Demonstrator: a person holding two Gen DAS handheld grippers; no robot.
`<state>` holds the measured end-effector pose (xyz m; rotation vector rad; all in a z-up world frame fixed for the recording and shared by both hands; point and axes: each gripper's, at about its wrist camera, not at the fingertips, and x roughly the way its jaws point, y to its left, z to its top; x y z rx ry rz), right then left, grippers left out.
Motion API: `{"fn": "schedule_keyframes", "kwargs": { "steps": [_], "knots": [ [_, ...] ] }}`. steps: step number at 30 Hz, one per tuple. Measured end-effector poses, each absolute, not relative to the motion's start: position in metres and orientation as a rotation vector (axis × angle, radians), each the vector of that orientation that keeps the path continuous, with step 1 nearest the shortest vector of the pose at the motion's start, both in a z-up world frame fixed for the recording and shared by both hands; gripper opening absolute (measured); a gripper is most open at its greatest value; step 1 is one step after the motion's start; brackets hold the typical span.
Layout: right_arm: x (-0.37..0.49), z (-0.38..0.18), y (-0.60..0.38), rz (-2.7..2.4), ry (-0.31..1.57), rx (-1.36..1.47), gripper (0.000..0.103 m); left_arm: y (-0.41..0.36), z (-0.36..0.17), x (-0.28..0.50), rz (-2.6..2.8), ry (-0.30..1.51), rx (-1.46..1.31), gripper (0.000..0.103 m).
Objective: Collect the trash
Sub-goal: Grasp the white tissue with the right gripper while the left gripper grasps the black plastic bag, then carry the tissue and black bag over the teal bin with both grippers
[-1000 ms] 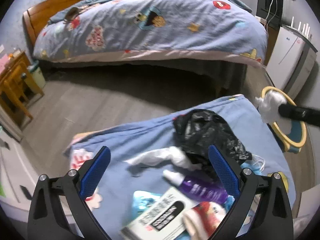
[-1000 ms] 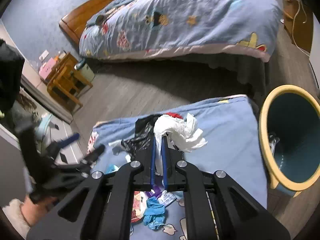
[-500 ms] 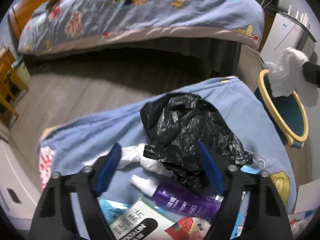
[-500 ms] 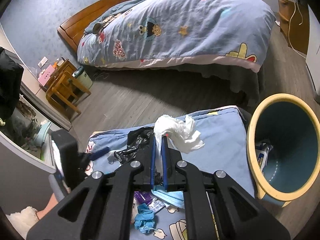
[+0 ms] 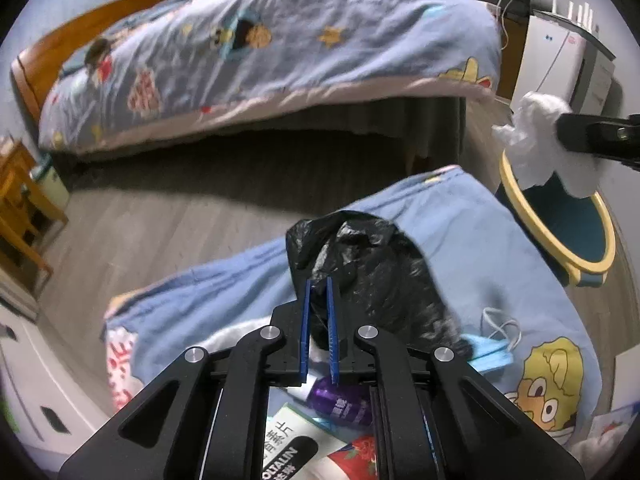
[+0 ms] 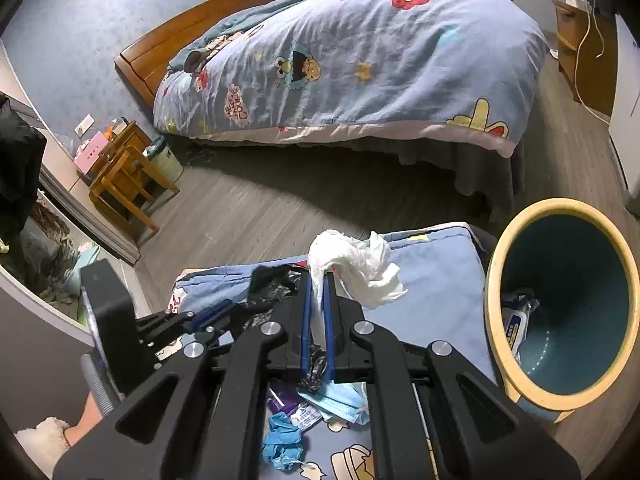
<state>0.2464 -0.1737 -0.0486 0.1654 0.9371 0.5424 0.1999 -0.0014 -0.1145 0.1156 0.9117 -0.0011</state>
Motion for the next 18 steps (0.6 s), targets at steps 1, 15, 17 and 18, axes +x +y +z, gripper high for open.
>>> {"fn": "schedule_keyframes", "kwargs": {
  "steps": [1, 15, 17, 18],
  "knots": [
    [0.246, -0.048, -0.174, 0.542, 0.935, 0.166, 0.005, -0.003, -0.111, 0.201, 0.002, 0.902, 0.124, 0.008],
    [0.240, -0.030, -0.187, 0.528, 0.905, 0.186, 0.006, -0.015, -0.059, 0.186, -0.018, 0.779, 0.140, 0.004],
    [0.239, -0.027, -0.191, 0.529, 0.900, 0.193, 0.006, -0.015, -0.052, 0.183, -0.026, 0.762, 0.130, 0.004],
    [0.237, -0.025, -0.192, 0.530, 0.899, 0.195, 0.005, -0.016, -0.048, 0.181, -0.030, 0.752, 0.130, 0.004]
  ]
}}
